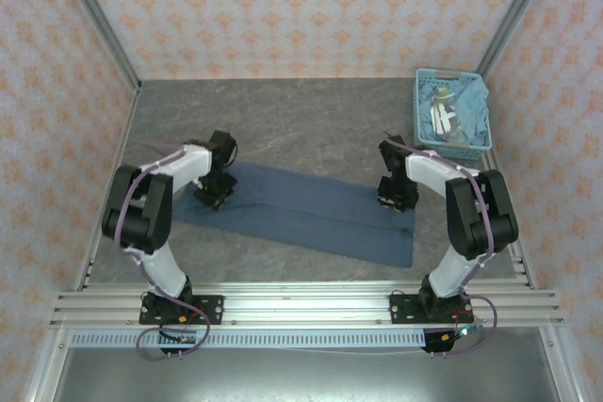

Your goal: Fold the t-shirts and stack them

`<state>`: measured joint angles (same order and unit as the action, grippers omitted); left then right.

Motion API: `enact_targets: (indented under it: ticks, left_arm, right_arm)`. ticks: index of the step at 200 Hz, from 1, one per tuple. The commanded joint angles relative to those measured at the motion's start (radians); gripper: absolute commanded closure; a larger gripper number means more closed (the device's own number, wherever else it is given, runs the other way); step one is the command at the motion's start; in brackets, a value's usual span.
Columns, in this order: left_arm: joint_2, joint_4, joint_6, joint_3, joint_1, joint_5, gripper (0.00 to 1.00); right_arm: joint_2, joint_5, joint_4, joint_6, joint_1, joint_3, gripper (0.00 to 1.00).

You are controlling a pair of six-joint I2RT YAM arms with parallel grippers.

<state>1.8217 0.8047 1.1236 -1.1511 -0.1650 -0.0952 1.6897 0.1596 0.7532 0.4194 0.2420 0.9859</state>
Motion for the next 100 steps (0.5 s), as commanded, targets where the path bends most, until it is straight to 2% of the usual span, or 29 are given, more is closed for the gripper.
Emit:
enact_targets:
  ticks: [1,22,47,72,100]
  left_arm:
    - [0.201,-0.029,-0.071,-0.182,0.018,0.049,0.79]
    - [0.366,-0.019,-0.092,-0.447,0.002,0.039,0.78]
    - [0.551,-0.016,-0.095,-0.768,-0.031,0.016,0.77]
    - [0.741,-0.095,-0.072,-1.052,-0.069,-0.092,0.76]
    - [0.979,-0.13,-0.014,-1.439,-0.112,-0.193,0.75]
  right_arm:
    - [-0.01,-0.036,0.058,0.063,0.013,-0.066,0.8]
    - [-0.028,0.017,0.055,0.147,0.075,-0.124,0.8]
    - [-0.121,0.105,-0.004,0.326,0.176,-0.233,0.8]
    - [-0.193,0.193,-0.115,0.528,0.295,-0.294,0.79]
    - [-0.162,0.257,-0.263,0.72,0.406,-0.287,0.78]
